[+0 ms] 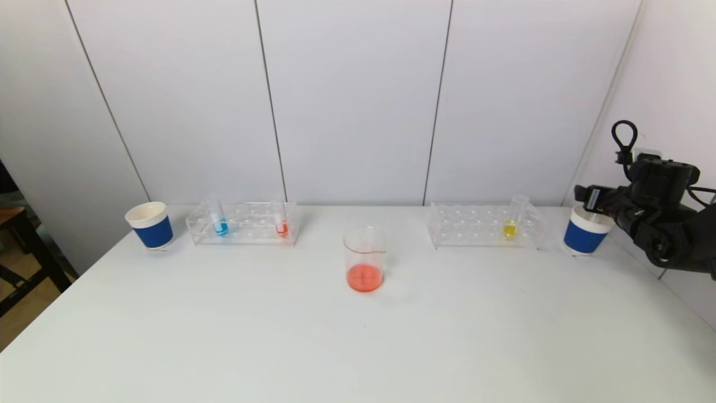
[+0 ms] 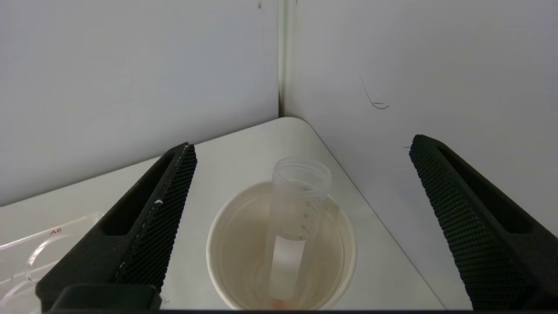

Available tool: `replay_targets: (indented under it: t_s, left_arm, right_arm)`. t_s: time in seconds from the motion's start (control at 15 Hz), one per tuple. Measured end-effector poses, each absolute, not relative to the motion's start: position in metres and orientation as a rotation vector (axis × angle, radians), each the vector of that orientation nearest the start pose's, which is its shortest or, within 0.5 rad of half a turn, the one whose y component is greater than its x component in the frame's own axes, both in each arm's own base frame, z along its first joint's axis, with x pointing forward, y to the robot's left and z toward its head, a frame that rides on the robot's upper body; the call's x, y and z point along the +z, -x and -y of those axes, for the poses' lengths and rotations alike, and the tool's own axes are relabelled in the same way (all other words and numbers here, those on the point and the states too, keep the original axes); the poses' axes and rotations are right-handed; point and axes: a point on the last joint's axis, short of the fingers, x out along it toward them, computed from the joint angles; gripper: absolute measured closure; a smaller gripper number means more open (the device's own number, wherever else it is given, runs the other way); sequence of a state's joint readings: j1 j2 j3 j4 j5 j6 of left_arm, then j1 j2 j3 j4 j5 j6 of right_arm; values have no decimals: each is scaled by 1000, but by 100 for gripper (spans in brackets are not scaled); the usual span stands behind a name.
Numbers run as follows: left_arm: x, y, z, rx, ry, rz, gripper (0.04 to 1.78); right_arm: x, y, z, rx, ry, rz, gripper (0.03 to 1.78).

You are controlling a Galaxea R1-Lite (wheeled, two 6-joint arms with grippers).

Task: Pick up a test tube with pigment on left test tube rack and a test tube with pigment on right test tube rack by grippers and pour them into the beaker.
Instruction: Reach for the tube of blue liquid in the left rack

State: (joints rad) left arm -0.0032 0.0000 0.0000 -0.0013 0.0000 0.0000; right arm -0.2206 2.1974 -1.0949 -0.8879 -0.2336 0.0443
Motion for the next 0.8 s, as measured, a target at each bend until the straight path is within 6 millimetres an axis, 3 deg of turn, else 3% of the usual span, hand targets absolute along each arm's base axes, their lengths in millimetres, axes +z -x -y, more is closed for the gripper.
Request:
replay_targets:
  t_s: [0.4,0.8]
  left_arm:
    - [76,23,0,-3,0,2,6]
    - [76,23,0,-4,0,1,6]
  right_arm:
    - [106,-406,98,-460,-43,-196,4]
    - [136,-379,89,-447,-36,-169,4]
